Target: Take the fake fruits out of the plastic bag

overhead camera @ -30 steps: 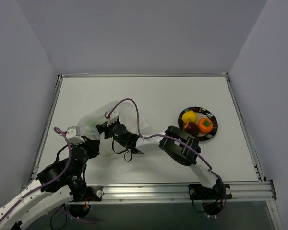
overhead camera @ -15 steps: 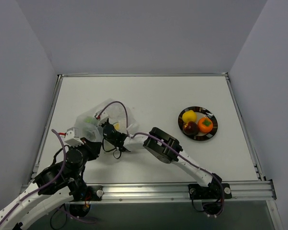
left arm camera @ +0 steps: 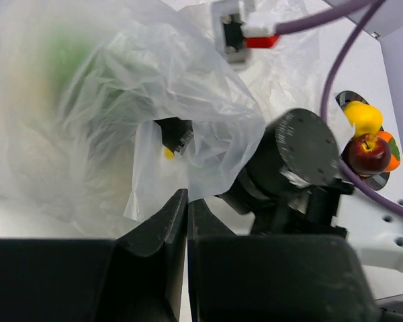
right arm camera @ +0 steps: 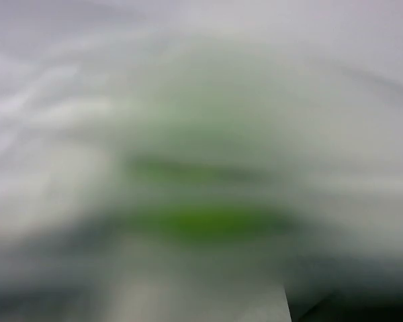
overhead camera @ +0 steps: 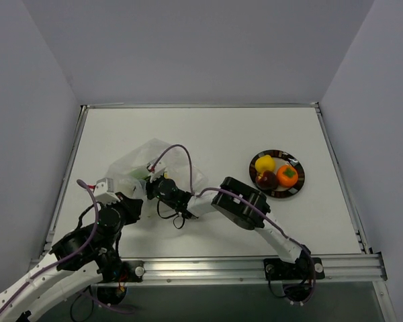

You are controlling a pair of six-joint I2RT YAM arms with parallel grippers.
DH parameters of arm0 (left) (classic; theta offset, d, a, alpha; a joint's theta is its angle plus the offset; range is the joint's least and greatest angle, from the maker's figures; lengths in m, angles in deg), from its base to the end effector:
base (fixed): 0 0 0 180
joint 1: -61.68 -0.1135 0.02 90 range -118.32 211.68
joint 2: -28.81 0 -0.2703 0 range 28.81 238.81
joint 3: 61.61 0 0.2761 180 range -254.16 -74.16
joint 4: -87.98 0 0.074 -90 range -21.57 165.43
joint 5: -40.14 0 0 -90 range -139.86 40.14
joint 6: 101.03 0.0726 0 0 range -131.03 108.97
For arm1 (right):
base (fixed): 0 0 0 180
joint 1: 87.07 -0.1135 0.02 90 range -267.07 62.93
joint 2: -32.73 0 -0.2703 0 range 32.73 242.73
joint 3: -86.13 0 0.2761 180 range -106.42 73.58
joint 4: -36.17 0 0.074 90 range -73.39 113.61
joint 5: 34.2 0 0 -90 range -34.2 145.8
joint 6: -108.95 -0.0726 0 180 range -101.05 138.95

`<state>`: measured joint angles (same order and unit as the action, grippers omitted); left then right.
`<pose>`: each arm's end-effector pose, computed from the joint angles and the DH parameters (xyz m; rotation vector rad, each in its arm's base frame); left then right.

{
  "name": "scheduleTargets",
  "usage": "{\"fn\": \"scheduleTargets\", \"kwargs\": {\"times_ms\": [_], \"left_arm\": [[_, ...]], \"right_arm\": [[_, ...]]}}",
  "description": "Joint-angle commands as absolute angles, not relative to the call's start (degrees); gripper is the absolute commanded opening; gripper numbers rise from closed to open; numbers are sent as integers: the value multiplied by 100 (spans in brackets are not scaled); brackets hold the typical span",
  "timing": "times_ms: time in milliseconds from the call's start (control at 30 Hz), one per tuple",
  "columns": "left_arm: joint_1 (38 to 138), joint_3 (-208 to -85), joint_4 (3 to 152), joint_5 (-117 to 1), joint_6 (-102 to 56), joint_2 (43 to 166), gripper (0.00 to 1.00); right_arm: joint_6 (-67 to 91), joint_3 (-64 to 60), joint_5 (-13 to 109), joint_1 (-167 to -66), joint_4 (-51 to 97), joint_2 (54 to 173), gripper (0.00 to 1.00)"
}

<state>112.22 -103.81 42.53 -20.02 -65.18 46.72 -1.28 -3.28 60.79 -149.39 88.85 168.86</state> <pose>0.1183 -0.0868 0.2608 -0.4122 1.9142 -0.7314 0.2609 0.4838 0.1150 -0.4914 1.4879 1.0946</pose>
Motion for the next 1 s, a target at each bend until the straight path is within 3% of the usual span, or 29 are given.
{"fn": "scheduleTargets", "kwargs": {"times_ms": [0, 467, 733, 967], "left_arm": [[11195, -10537, 4563, -1892, -6377, 4910, 2], [11134, -10774, 5318, -1286, -5727, 5763, 2], [10976, -10651, 5916, -1294, -5533, 6132, 2], [10704, -10414, 6505, -1356, -5498, 6545, 2]], "right_arm": [[128, 262, 6046, -15052, 9533, 15861, 31], [374, 2645, 6764, -15526, 9437, 13856, 31], [700, 3051, 7864, -15589, 8874, 13020, 29], [893, 3209, 8110, -15633, 8462, 12125, 28]]}}
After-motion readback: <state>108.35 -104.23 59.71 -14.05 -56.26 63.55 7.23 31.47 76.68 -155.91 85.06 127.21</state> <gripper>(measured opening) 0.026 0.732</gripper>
